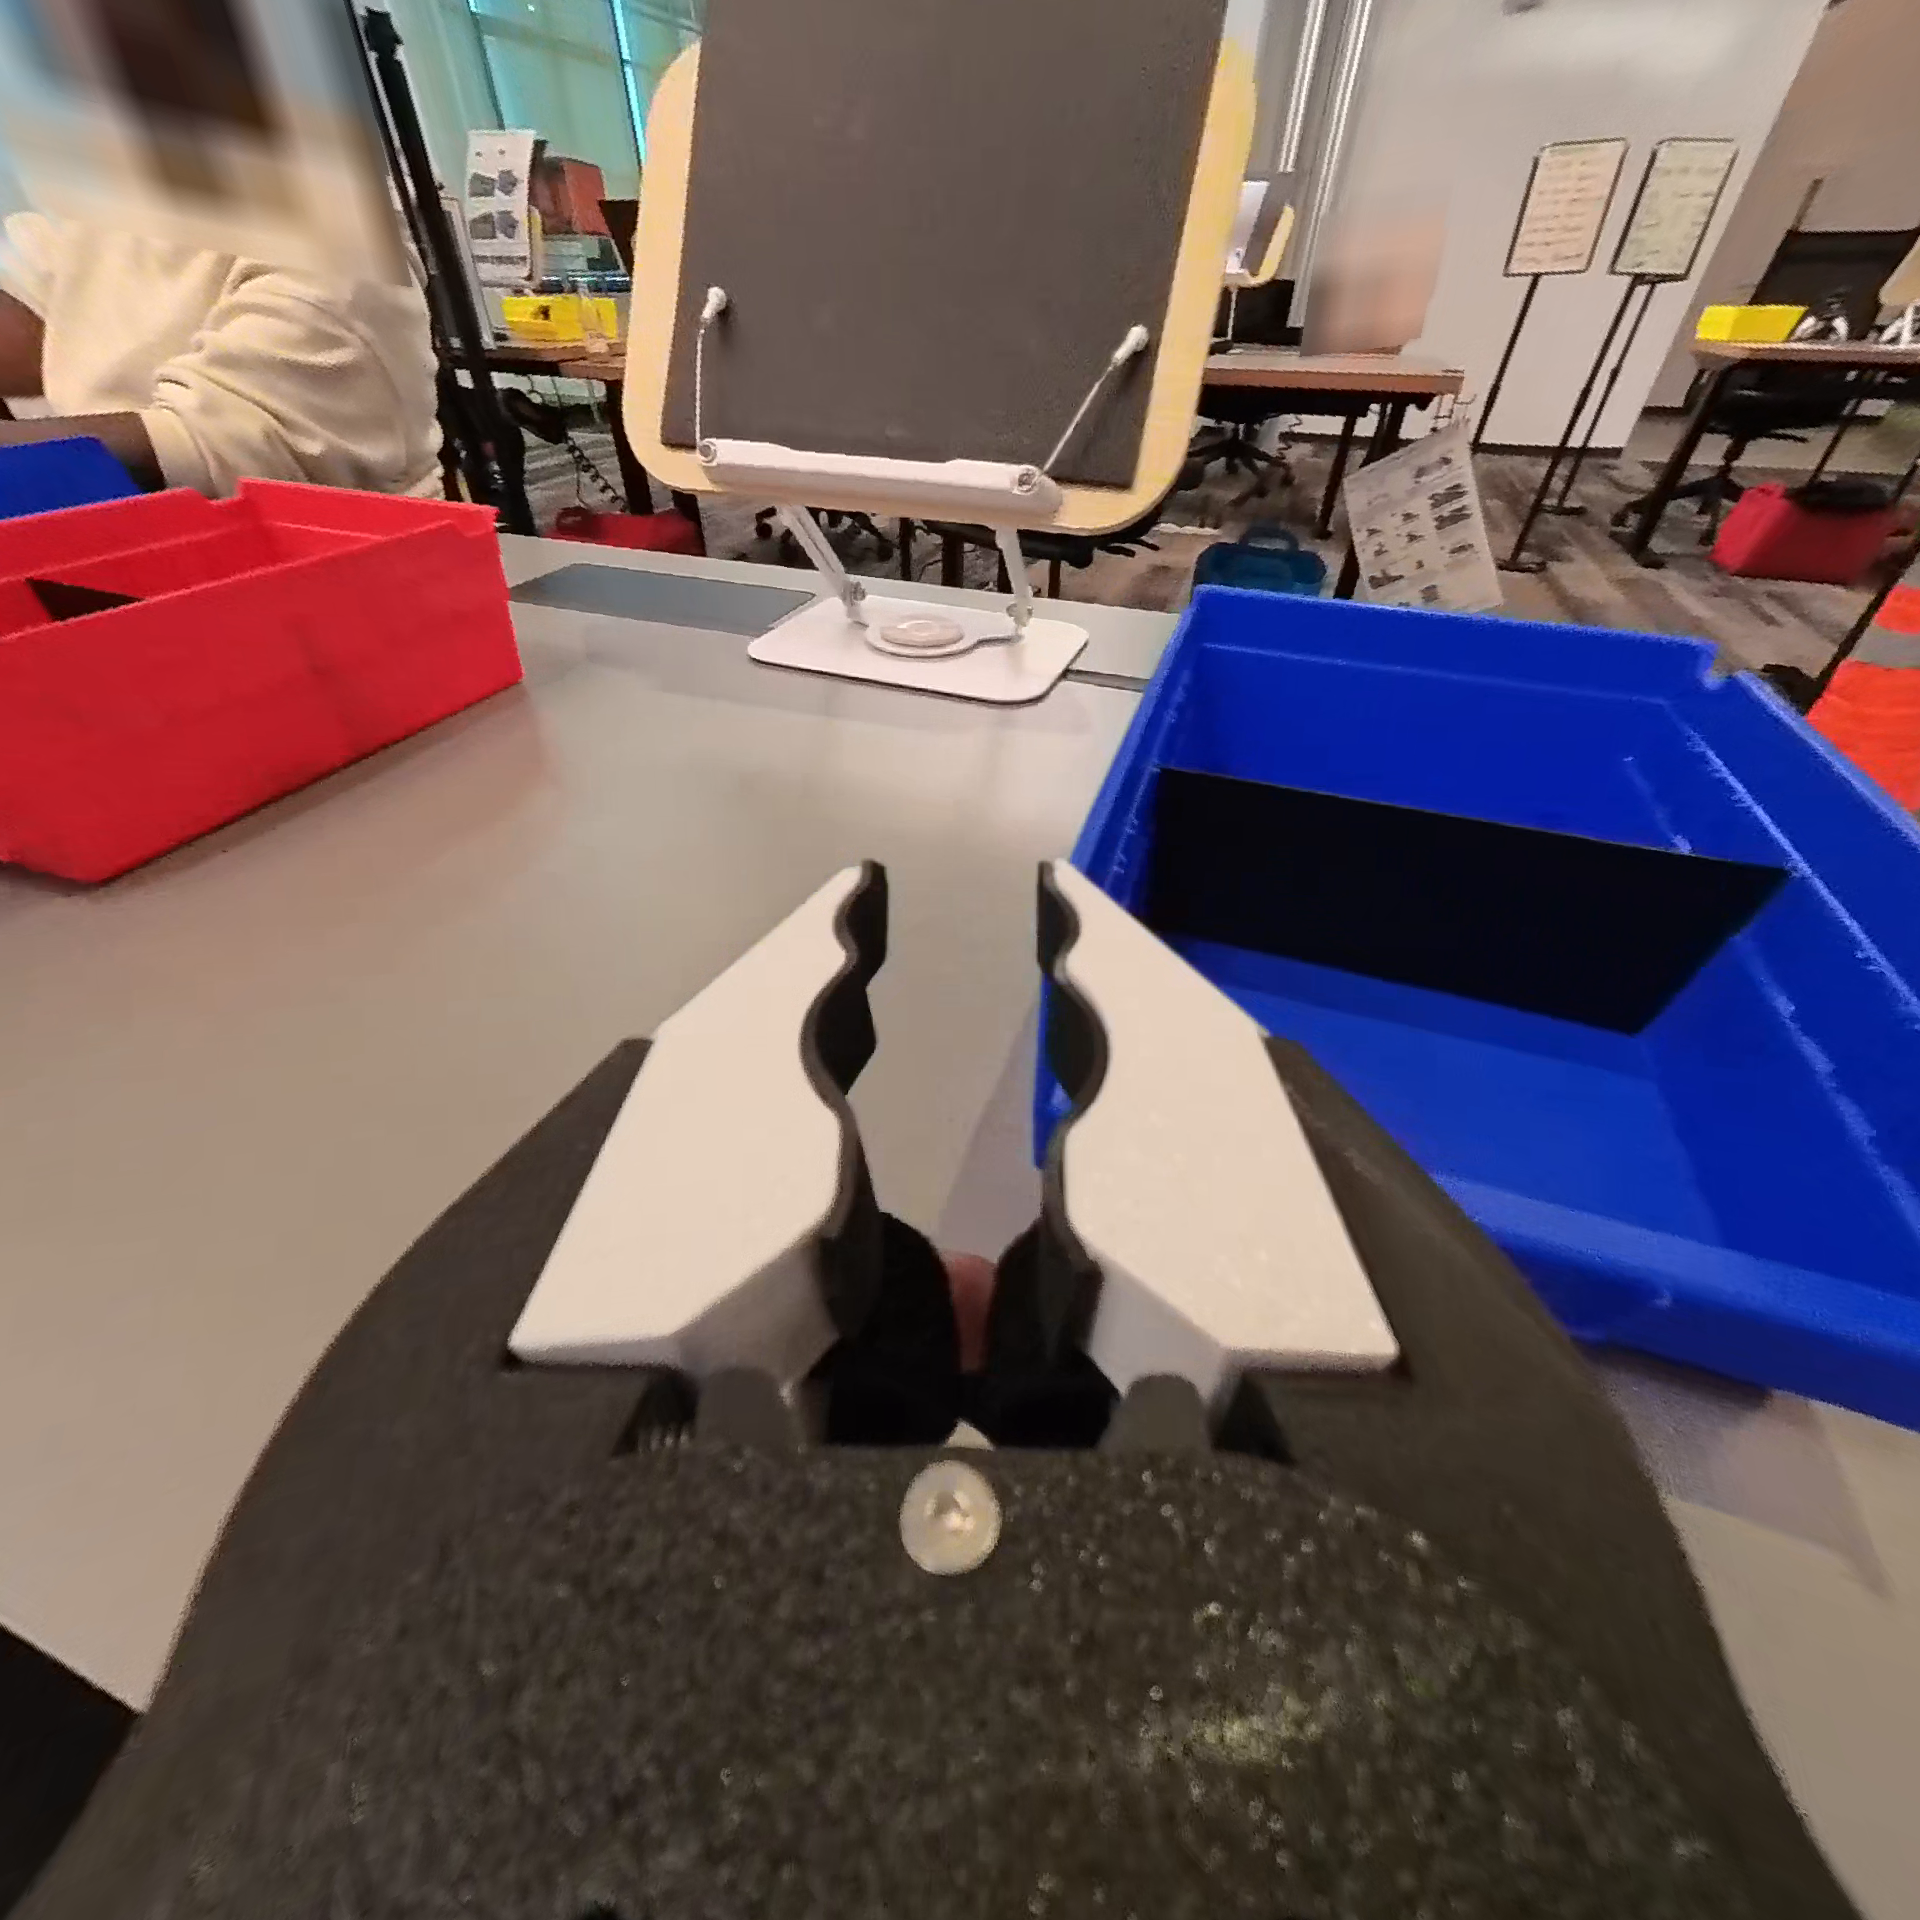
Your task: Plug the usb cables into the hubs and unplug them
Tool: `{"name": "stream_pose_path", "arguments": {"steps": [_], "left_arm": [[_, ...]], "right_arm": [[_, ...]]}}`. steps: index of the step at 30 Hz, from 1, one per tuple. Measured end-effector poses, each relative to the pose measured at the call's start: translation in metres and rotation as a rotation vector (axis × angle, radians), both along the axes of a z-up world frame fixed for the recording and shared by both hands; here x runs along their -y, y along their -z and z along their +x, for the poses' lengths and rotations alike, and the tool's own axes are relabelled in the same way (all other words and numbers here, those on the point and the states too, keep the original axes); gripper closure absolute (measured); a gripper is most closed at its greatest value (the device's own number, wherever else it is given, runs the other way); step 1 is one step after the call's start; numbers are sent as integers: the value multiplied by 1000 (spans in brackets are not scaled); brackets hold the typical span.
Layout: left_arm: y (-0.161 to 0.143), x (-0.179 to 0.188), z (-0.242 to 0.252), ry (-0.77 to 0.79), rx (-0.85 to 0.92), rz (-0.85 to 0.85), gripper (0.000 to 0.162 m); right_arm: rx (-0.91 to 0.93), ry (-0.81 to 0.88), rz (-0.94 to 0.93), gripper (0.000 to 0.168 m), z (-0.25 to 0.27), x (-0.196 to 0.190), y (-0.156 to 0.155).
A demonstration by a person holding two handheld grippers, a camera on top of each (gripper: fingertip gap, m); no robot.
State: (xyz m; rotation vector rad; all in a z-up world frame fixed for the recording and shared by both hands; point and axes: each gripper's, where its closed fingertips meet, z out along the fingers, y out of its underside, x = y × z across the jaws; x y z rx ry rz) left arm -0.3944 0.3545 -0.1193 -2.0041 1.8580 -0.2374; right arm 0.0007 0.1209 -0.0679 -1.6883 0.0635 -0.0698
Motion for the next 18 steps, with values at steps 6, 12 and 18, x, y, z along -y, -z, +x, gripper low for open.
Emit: {"name": "stream_pose_path", "arguments": {"steps": [6,12,18], "left_arm": [[44,-14,20,28,-168,-185,126],[72,-26,7,-18,-201,-217,133],[74,-28,8,24,-190,-159,158]], "right_arm": [[-65,-19,-21,141,3,-9,10],[-151,-37,-59,141,5,-16,29],[-148,-58,-63,141,0,-20,30]]}}
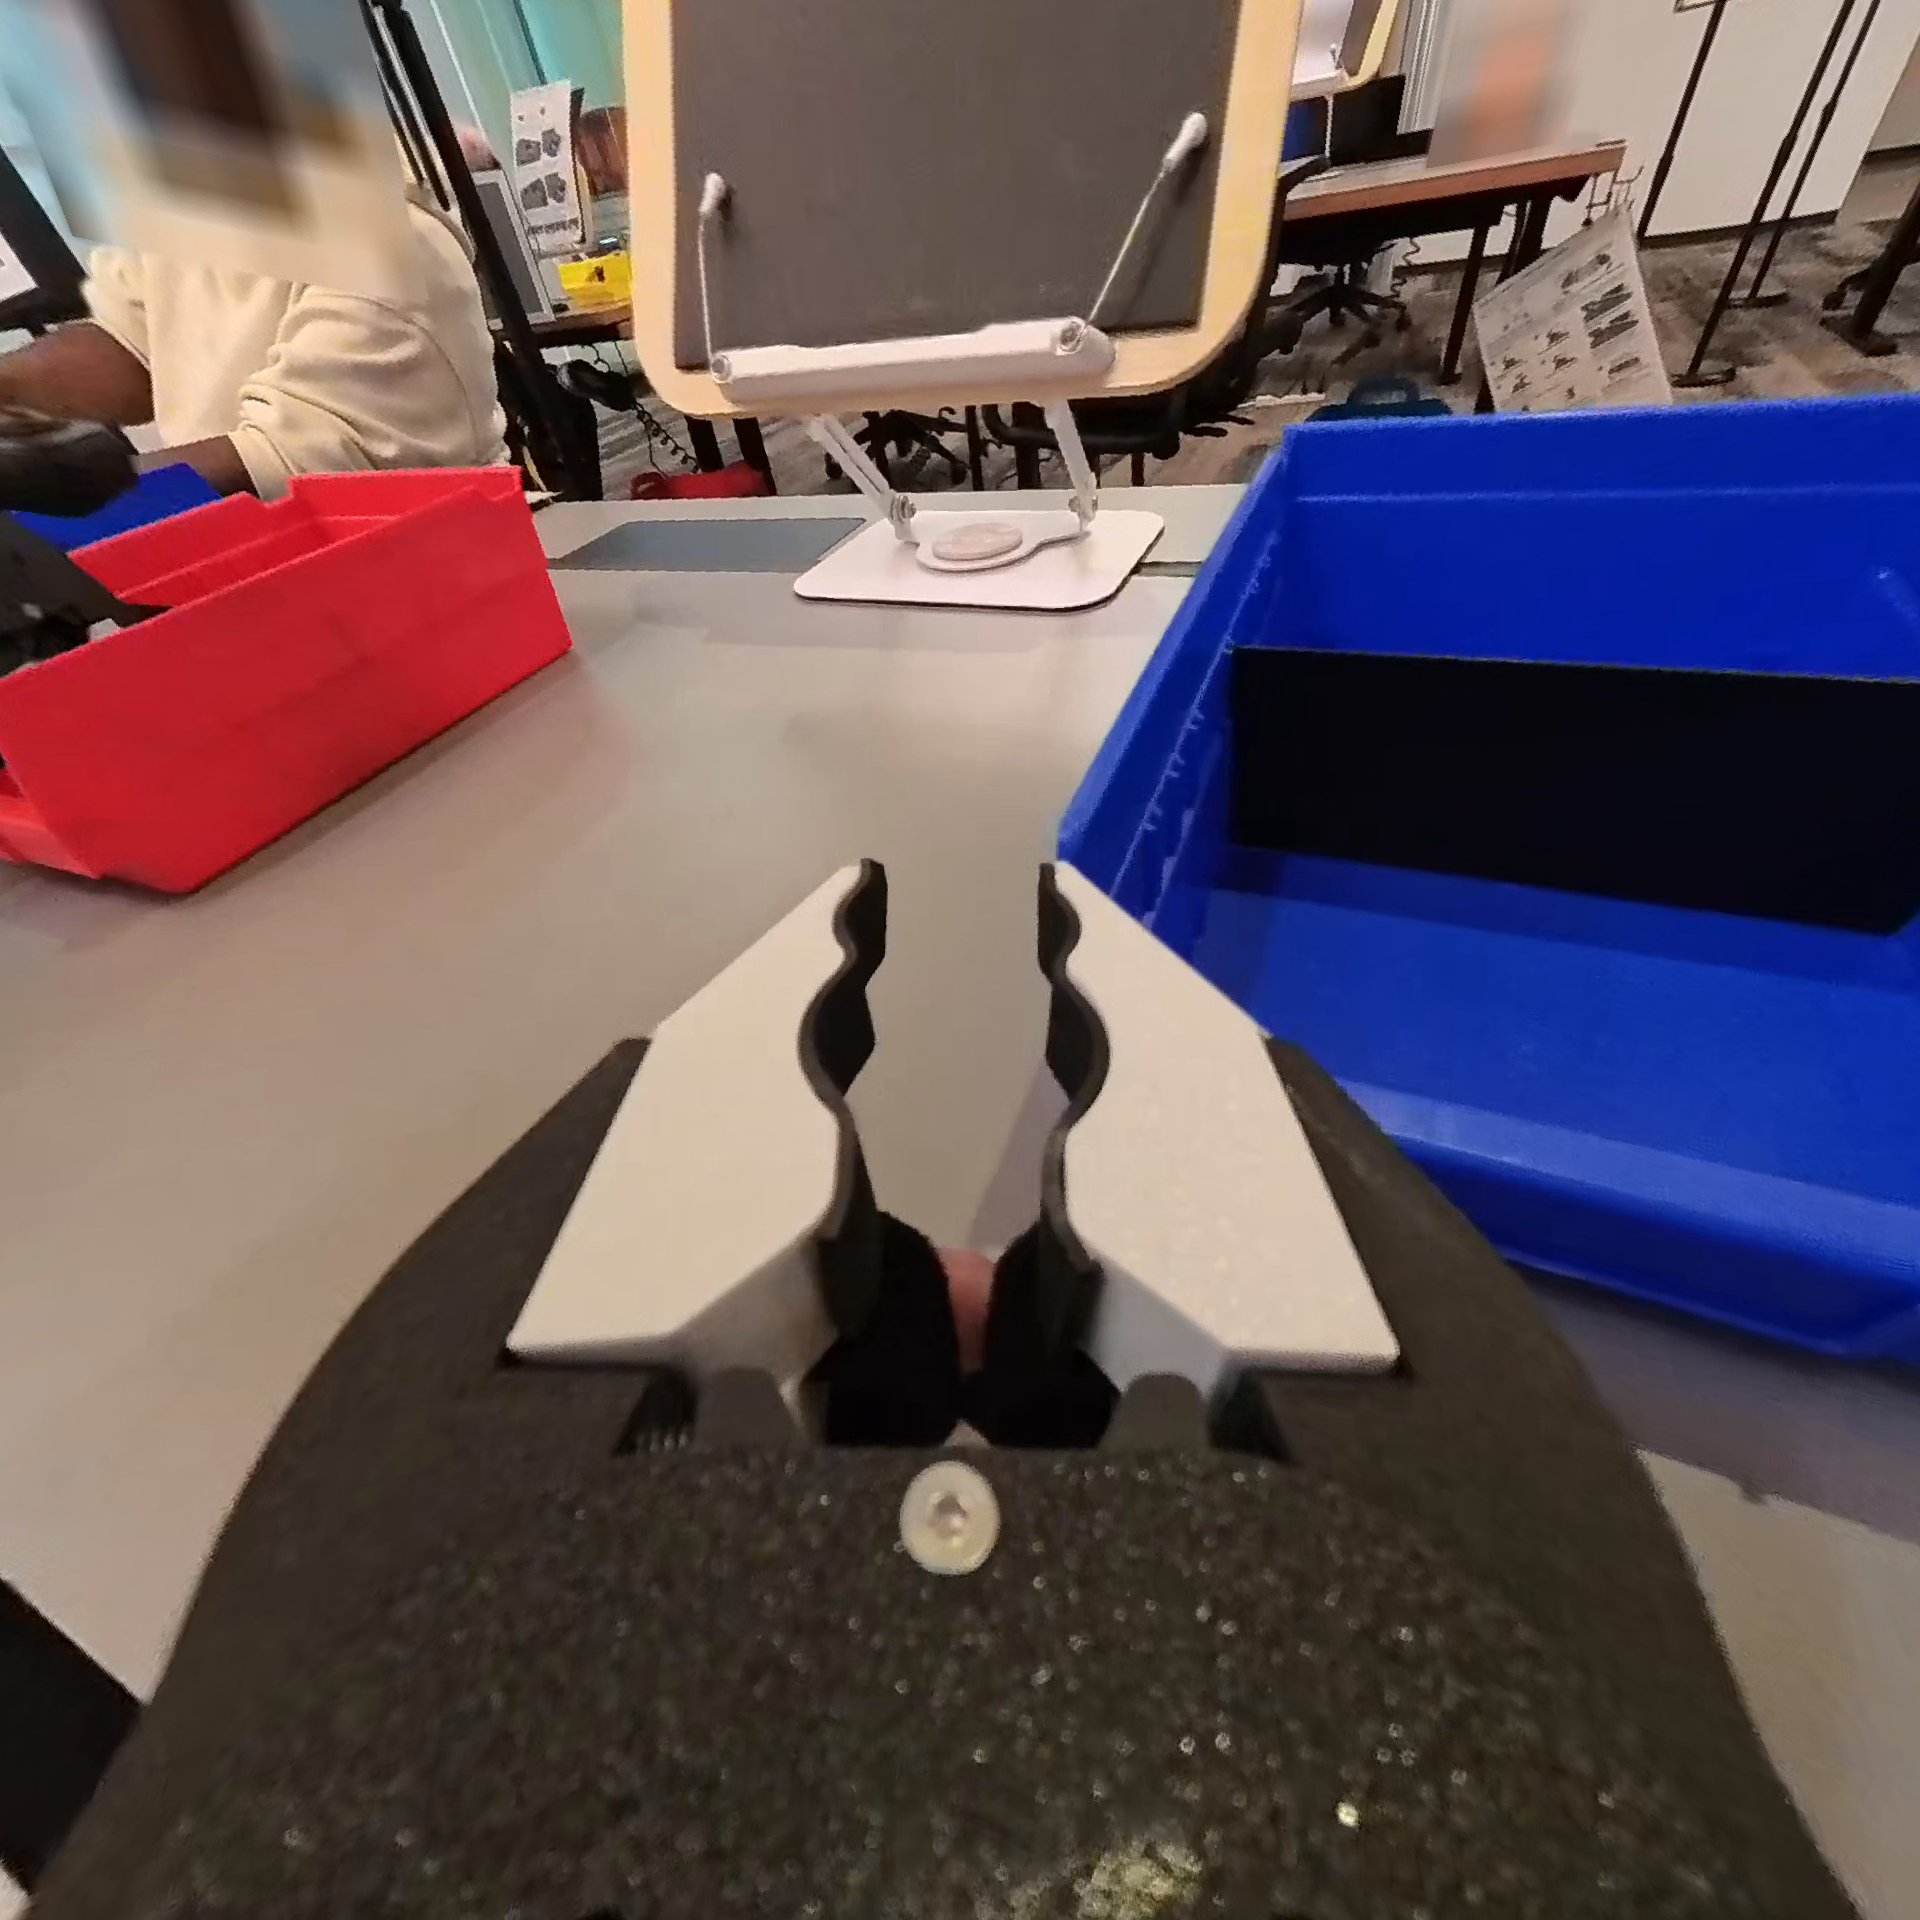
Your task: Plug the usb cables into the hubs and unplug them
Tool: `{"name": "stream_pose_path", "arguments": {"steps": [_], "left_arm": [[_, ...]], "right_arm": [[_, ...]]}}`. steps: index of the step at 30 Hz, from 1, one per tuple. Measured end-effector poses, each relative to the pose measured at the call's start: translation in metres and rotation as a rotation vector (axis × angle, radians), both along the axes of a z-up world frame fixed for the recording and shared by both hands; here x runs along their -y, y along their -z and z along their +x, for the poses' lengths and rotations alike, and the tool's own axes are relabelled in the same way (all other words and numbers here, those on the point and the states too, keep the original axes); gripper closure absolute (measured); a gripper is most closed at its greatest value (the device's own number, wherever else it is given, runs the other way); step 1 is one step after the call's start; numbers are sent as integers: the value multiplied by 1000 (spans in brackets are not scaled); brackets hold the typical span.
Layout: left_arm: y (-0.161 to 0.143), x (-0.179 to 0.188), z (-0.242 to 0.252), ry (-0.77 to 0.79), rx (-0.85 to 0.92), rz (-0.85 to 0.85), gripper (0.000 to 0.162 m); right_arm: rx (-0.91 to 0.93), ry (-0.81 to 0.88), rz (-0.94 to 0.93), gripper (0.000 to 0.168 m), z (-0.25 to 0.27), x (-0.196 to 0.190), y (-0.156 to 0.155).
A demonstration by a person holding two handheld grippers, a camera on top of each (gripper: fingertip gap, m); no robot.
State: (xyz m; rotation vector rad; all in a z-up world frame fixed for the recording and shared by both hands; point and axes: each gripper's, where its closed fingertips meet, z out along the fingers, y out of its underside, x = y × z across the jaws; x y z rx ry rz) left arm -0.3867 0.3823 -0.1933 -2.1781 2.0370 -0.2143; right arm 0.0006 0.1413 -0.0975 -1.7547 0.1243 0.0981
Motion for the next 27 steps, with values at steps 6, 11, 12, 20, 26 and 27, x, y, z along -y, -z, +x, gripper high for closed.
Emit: {"name": "stream_pose_path", "arguments": {"steps": [6,11,12,20,26,27], "left_arm": [[-36,-3,-7,45,41,142,159],[-108,-14,-11,-11,239,198,160],[-122,-17,-8,-31,317,198,160],[-121,-11,-6,-88,507,140,160],[-87,6,-21,34,245,133,160],[-82,9,-23,59,188,118,160]], "right_arm": [[0,4,25,140,1,5,-8],[-21,4,47,140,2,11,-16],[-21,6,51,140,3,11,-17],[-12,-2,54,140,-1,13,-21],[7,-21,40,139,-9,11,-18],[8,-26,36,139,-10,10,-17]]}}
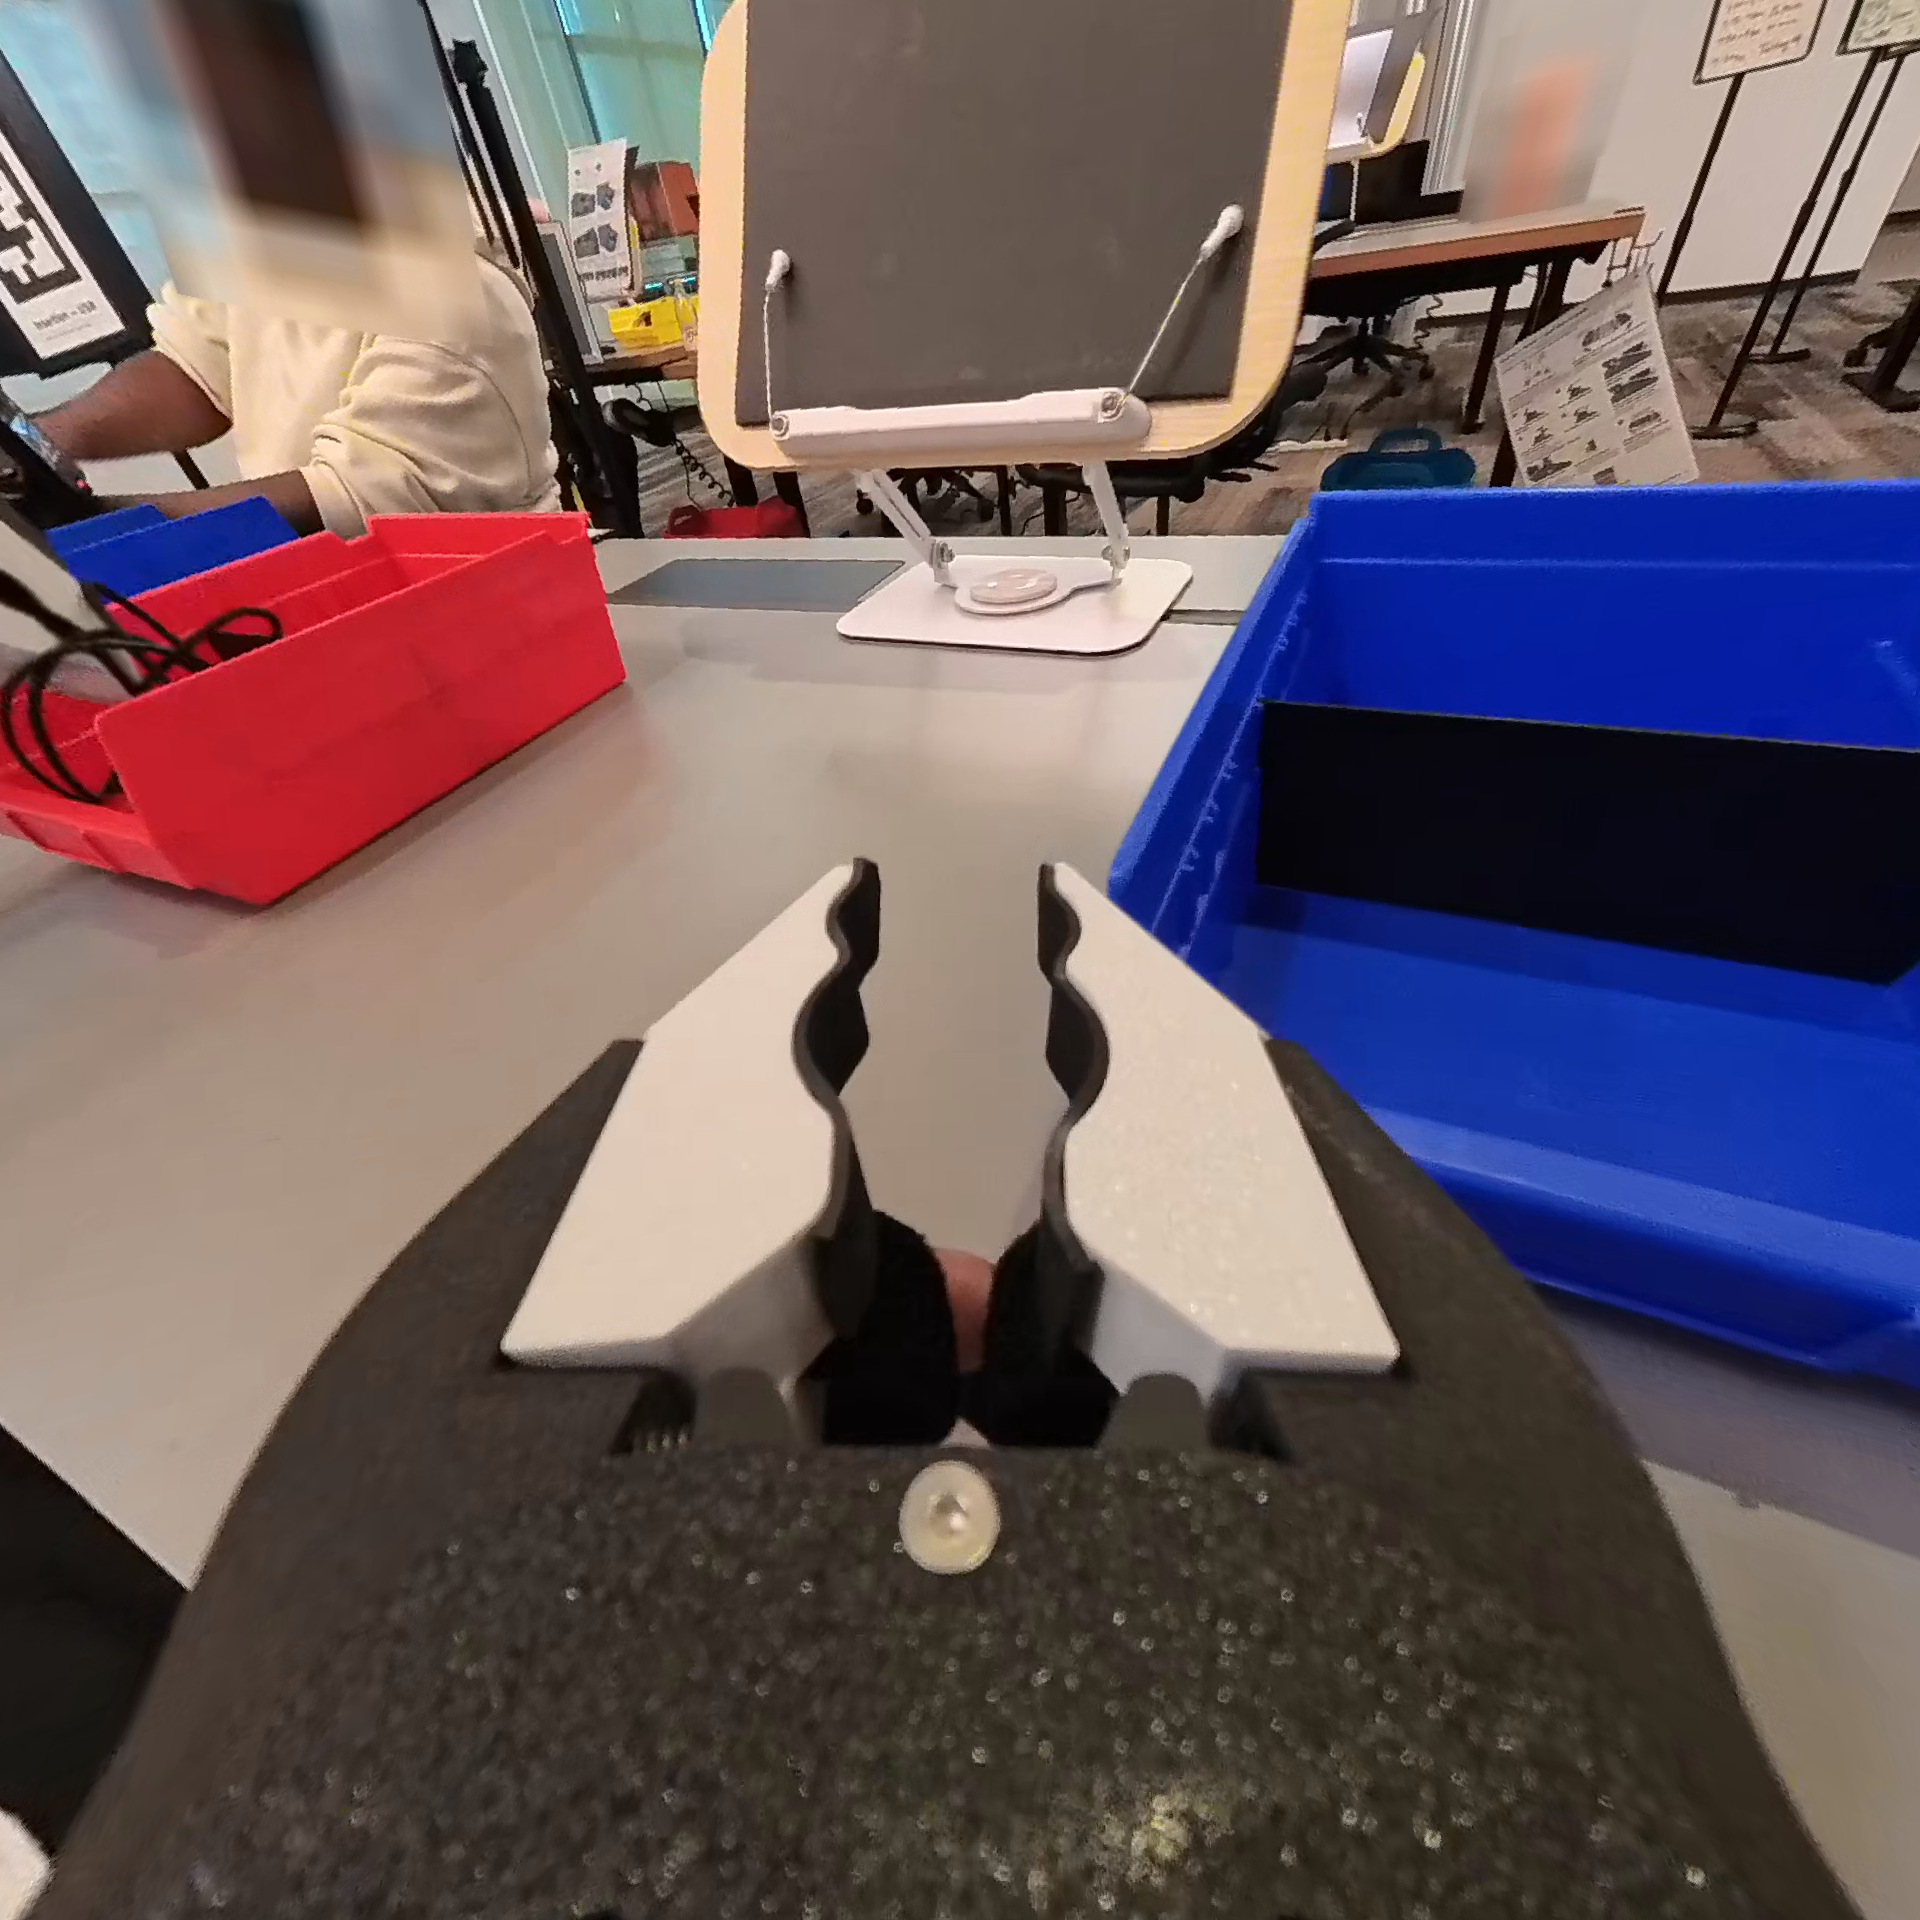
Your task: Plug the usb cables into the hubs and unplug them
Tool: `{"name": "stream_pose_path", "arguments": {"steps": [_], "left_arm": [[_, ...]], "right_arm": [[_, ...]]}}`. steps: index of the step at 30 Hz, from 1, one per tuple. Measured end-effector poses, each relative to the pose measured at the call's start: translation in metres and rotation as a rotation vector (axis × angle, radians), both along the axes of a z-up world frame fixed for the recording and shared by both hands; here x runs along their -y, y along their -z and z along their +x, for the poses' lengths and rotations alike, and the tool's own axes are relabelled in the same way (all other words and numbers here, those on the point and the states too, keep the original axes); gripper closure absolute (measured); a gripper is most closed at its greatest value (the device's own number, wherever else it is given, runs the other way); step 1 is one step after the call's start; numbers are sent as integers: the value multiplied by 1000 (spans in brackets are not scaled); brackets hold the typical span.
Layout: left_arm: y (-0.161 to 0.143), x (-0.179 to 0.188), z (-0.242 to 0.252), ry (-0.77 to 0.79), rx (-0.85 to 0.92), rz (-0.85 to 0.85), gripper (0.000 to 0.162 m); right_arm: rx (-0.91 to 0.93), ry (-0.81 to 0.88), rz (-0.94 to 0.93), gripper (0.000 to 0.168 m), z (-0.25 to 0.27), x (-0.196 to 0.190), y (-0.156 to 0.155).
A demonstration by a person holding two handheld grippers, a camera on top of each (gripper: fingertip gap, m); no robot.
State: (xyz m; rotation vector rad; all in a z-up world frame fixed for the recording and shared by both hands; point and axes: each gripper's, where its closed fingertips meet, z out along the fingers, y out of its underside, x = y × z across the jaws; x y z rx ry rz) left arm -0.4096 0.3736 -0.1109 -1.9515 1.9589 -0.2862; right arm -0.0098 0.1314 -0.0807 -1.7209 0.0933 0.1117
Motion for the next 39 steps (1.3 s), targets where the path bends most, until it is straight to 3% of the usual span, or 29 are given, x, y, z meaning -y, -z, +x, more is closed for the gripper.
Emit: {"name": "stream_pose_path", "arguments": {"steps": [6,9,10,12,19,23,32,33,34,39], "left_arm": [[37,5,1,98,-258,-61,159],[44,-17,-23,70,-435,43,159],[42,-22,-28,51,-452,64,152],[32,-23,-31,18,-424,67,138],[-10,-19,-35,4,-287,117,138],[7,-5,-24,58,-276,47,138],[78,-16,-29,65,-482,-10,139],[79,-15,-31,71,-493,-11,155],[77,-16,-32,70,-495,-2,158],[35,-18,-44,56,-488,93,158]], "right_arm": [[11,-13,-17,139,-4,-3,3],[24,-4,-18,139,-1,-1,3],[24,0,-18,139,1,0,3],[15,3,-21,139,4,1,5],[-15,10,-23,139,10,4,8],[-11,-1,-24,139,6,1,7],[9,-10,-29,139,1,-4,8],[5,-9,-30,139,2,-4,8],[-2,-8,-30,139,3,-4,8],[-12,-1,-35,139,7,-3,12]]}}
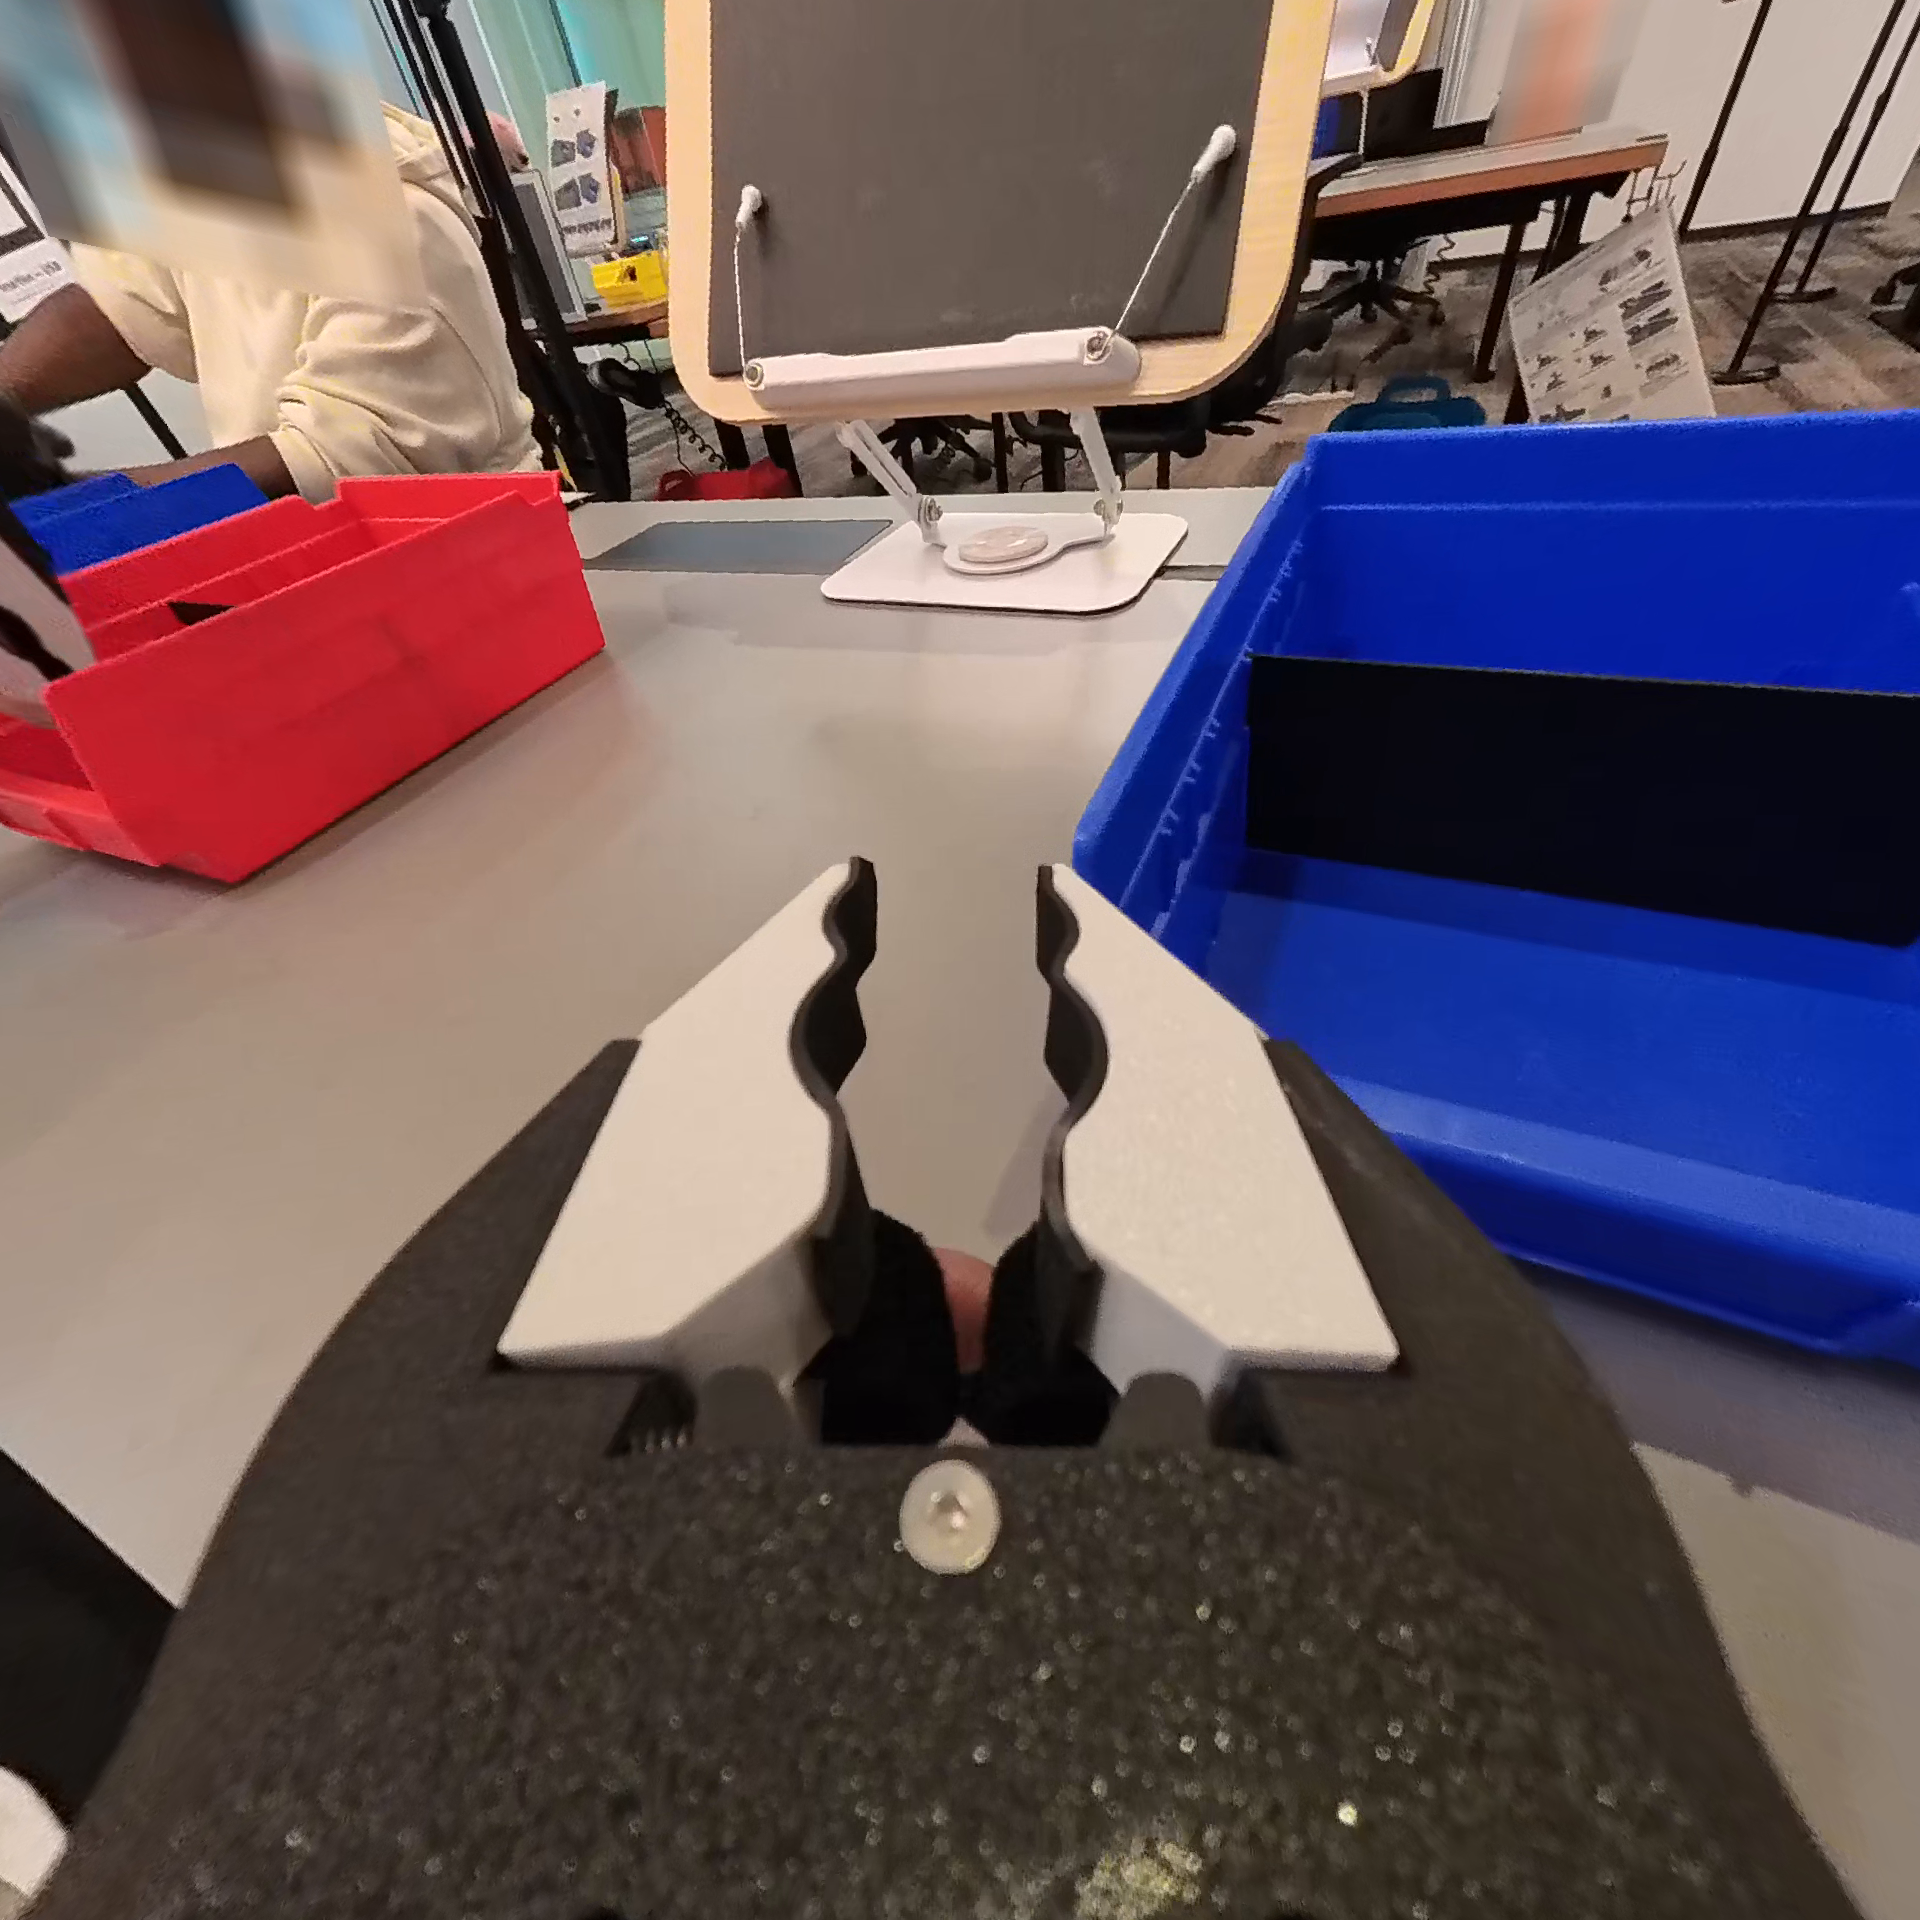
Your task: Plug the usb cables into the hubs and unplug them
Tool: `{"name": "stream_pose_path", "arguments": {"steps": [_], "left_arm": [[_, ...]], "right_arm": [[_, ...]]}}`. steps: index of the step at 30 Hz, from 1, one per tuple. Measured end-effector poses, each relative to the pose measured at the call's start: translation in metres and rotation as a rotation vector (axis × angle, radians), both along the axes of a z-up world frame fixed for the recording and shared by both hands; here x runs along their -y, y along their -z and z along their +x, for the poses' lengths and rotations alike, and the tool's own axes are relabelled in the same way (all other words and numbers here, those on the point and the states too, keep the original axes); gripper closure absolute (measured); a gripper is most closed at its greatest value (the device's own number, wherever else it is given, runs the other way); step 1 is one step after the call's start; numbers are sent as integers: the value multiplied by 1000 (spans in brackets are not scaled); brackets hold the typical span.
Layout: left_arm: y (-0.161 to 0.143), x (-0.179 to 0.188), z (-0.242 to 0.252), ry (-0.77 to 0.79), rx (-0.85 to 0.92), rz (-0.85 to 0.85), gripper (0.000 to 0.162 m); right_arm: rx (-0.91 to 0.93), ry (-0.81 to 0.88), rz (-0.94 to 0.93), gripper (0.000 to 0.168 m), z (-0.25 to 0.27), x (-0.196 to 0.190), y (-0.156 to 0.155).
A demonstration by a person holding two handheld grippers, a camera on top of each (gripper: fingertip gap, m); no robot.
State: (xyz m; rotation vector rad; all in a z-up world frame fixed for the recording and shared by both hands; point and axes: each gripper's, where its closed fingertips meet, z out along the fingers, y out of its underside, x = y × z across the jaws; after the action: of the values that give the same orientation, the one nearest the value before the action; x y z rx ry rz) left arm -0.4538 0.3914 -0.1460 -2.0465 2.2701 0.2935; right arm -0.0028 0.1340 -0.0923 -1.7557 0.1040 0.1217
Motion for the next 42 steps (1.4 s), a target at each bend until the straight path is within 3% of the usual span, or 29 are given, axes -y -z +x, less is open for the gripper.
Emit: {"name": "stream_pose_path", "arguments": {"steps": [9,13,17,20,24,27,31,33,37,40,42], "left_arm": [[-109,-16,-24,-8,-23,256,159],[-189,-10,34,30,339,470,159],[-241,60,120,186,737,449,159],[-221,133,190,313,900,266,159],[-115,203,261,306,896,57,159],[-29,233,282,267,795,-45,159],[22,263,281,234,728,-157,158],[20,272,274,213,747,-208,137],[-36,264,237,175,893,-309,131],[-91,191,186,56,998,-156,133],[-104,124,141,-37,951,12,138]], "right_arm": [[4,12,19,139,4,3,-8],[9,14,25,139,4,3,-11],[13,5,22,139,2,1,-10],[9,-5,27,139,-1,1,-11],[7,-14,27,139,-3,2,-10],[17,2,31,139,3,6,-11],[-5,22,37,140,13,10,-11],[-12,28,36,139,16,10,-11],[-16,31,25,139,18,9,-7],[-19,23,14,139,16,7,-3],[-21,12,7,139,12,4,-1]]}}
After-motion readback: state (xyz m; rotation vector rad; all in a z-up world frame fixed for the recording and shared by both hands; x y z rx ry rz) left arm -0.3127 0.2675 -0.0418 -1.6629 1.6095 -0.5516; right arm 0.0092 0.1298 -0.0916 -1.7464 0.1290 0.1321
